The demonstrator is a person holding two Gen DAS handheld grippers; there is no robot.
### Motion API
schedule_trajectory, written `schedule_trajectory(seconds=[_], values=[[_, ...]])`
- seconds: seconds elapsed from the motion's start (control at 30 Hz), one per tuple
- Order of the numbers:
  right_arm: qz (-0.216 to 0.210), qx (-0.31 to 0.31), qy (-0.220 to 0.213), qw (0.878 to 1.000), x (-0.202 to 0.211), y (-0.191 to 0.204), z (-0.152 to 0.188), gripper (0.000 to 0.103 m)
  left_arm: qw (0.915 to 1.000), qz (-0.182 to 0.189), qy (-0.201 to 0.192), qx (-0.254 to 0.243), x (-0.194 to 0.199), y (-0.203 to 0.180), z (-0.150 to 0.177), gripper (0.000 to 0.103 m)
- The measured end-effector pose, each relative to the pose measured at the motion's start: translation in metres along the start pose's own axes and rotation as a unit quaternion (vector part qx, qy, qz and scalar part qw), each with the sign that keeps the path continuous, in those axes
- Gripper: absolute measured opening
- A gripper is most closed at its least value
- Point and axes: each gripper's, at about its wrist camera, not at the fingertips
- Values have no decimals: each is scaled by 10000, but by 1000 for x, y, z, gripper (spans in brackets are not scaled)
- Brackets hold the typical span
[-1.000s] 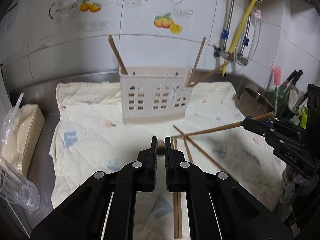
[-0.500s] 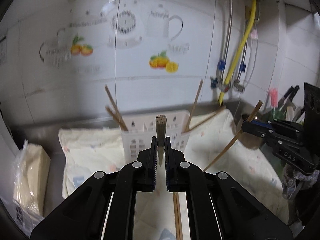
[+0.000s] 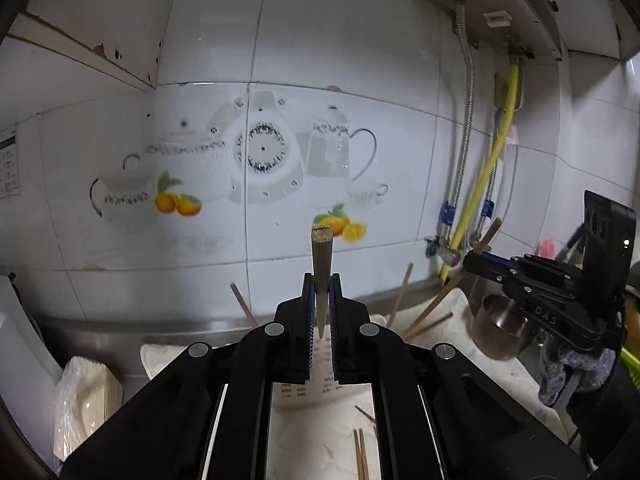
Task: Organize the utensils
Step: 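Lift both held chopsticks up over the beige holder, then lower the chopsticks into the holder and open both tools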
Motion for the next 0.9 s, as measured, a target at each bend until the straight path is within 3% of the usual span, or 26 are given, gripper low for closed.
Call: schedule_trajectory(seconds=[0.2, 0.5, 0.9], values=[[98, -91, 155, 9998, -31, -8, 3, 7, 9995, -264, 195, -19, -33, 9, 4, 6], [61, -246, 622, 9977, -66, -13, 35, 7, 9961, -430, 762, 143, -78, 26, 28, 6], [39, -336, 811, 9961, -76, -16, 51, 8, 9932, -515, 1002, 298, -94, 33, 42, 8]])
Point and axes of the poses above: each gripper's, at about its wrist camera, not at the fingertips, and x roughly against the way its jaws point, y to its left, z to its underside, and after that the axes turned 15 degrees about x, right-handed
